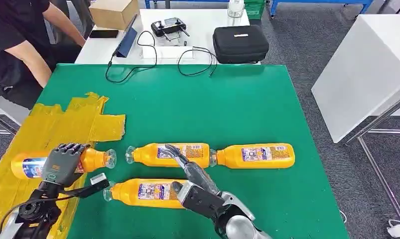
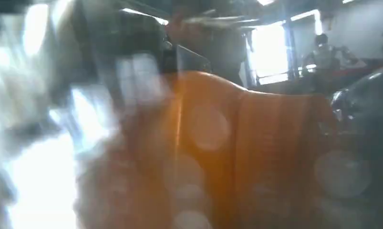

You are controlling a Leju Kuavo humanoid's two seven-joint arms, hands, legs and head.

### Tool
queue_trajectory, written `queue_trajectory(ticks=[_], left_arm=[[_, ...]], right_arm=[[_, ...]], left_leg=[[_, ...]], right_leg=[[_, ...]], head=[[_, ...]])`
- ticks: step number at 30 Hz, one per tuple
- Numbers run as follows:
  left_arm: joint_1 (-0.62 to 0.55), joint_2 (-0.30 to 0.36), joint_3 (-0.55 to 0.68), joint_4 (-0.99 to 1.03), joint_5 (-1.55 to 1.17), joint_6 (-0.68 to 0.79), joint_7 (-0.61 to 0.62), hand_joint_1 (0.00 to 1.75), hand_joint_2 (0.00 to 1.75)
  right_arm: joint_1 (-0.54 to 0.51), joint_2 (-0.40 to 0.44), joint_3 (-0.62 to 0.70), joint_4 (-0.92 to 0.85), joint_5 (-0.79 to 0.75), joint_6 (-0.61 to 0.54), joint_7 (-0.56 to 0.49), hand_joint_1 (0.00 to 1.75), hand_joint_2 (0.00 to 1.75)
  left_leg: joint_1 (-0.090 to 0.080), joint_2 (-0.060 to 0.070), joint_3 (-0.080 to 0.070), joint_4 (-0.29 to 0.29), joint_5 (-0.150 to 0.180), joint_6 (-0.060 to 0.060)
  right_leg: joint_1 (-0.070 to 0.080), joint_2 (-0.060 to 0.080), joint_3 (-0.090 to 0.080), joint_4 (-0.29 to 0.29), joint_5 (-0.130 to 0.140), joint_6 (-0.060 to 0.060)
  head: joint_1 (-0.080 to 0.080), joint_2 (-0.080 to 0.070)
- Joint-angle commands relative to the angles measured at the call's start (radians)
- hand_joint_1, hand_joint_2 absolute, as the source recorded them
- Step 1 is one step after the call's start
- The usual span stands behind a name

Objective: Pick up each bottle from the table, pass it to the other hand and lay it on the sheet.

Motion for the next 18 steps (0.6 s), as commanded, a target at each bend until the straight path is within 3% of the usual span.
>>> queue_trajectory(ticks=[1, 8, 9, 10, 18], left_arm=[[-0.053, 0.017, -0.028, 0.14, 0.017, -0.019, -0.016, 1.75, 1.75], [-0.068, 0.016, -0.013, 0.234, 0.03, -0.039, -0.029, 1.75, 1.75], [-0.077, 0.015, -0.008, 0.258, 0.032, -0.038, -0.029, 0.1, 1.75], [-0.089, 0.013, -0.007, 0.282, 0.017, -0.046, -0.004, 0.0, 0.0], [-0.09, 0.012, 0.009, 0.311, 0.027, -0.036, 0.001, 0.0, 0.0]], right_arm=[[-0.021, -0.02, 0.03, 0.01, -0.001, 0.003, 0.006, 0.0, 0.0], [-0.014, -0.01, 0.03, 0.022, 0.01, 0.016, 0.012, 0.0, 0.0], [-0.022, -0.015, 0.037, 0.028, 0.01, 0.018, 0.013, 0.0, 0.0], [-0.017, -0.012, 0.034, 0.03, 0.011, 0.018, 0.016, 0.0, 0.0], [-0.071, -0.018, 0.085, 0.092, 0.209, -0.016, 0.146, 0.0, 0.0]], left_leg=[[0.001, -0.001, 0.002, 0.0, -0.001, -0.001], [0.002, -0.001, 0.004, 0.0, -0.001, -0.001], [0.001, -0.001, 0.004, -0.001, -0.001, -0.001], [0.0, -0.001, 0.003, -0.001, 0.0, -0.001], [0.001, 0.001, 0.006, -0.001, 0.0, -0.002]], right_leg=[[0.001, -0.002, 0.003, -0.001, -0.001, -0.001], [0.002, -0.001, 0.004, -0.001, -0.001, -0.001], [0.001, -0.001, 0.004, -0.001, -0.001, -0.001], [0.0, -0.001, 0.003, -0.001, 0.0, -0.001], [0.001, 0.001, 0.006, -0.002, 0.001, -0.001]], head=[[0.0, 0.0], [0.0, 0.0], [0.0, 0.0], [0.0, 0.0], [0.0, 0.0]])
